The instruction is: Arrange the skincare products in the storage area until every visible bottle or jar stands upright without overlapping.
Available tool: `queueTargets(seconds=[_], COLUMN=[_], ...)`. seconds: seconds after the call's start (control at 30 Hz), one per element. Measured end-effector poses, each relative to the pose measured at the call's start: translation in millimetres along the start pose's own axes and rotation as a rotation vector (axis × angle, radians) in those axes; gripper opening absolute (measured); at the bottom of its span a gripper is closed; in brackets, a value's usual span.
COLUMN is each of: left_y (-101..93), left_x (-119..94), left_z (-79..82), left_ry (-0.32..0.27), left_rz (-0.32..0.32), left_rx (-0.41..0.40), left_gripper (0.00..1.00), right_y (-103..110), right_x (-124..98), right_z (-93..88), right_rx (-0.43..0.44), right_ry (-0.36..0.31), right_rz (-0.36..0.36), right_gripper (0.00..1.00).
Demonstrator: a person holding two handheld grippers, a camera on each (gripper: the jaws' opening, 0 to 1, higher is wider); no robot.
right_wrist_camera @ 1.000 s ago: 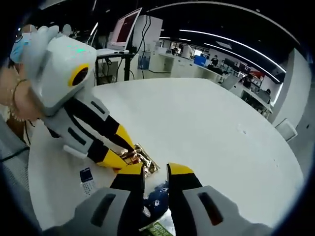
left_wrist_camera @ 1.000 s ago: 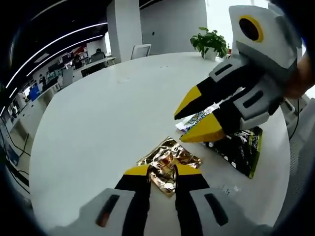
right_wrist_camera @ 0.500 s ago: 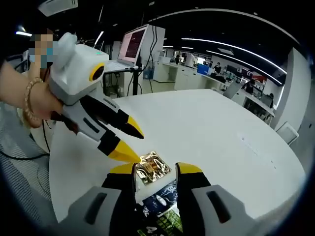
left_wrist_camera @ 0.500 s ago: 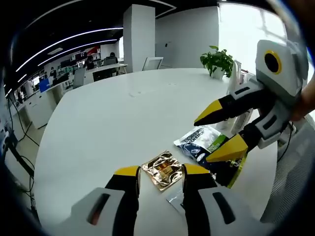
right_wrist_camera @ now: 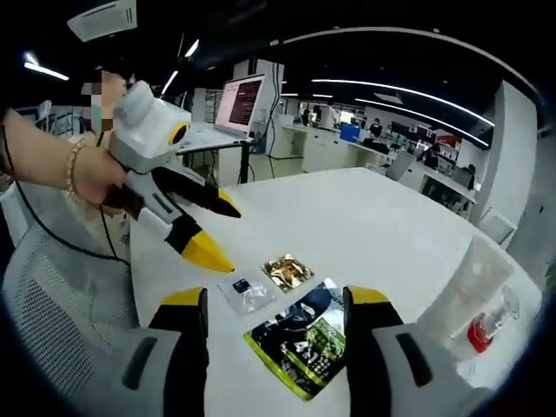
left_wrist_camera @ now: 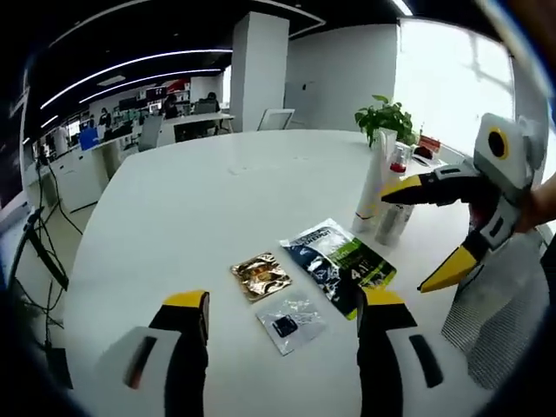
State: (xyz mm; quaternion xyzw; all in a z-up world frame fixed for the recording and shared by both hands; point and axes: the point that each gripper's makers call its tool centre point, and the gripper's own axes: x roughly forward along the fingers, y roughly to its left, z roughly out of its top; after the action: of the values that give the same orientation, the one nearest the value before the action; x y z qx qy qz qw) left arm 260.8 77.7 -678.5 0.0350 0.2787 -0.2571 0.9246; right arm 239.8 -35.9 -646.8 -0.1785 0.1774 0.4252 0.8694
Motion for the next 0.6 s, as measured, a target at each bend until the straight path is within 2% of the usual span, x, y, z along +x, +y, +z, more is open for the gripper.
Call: queueTargets(seconds=[0.03, 0.1, 0.33, 0.6], left_y=[-2.9, -10.7, -27.6, -40.0], left_x=[-2.1, -7.2, -20.0, -37.5], left_z=[0.2, 0.7, 1.5, -0.1], left_ry=[-0.001, 0.0, 0.006, -0.015], left_rz=[0.0, -0.003, -0.012, -0.023], left_rx=[0.0, 0.001, -0.003, -0.047], left_gripper=[0.67, 0.7, 0.82, 0.98], right_y=[-6.5, -10.2, -31.0, -46.3], right_x=[-5.3, -22.2, -60.4, -90.6], right_z=[-8.3, -10.0, -30.7, -43.7], right_rx=[0.008, 0.048, 0.124, 0.207], right_ry=[0.001, -0.004, 0.007, -0.014], right_rz=[-0.029, -0.062, -0.171, -0.251], right_gripper=[0.71, 0.76, 0.88, 0.99])
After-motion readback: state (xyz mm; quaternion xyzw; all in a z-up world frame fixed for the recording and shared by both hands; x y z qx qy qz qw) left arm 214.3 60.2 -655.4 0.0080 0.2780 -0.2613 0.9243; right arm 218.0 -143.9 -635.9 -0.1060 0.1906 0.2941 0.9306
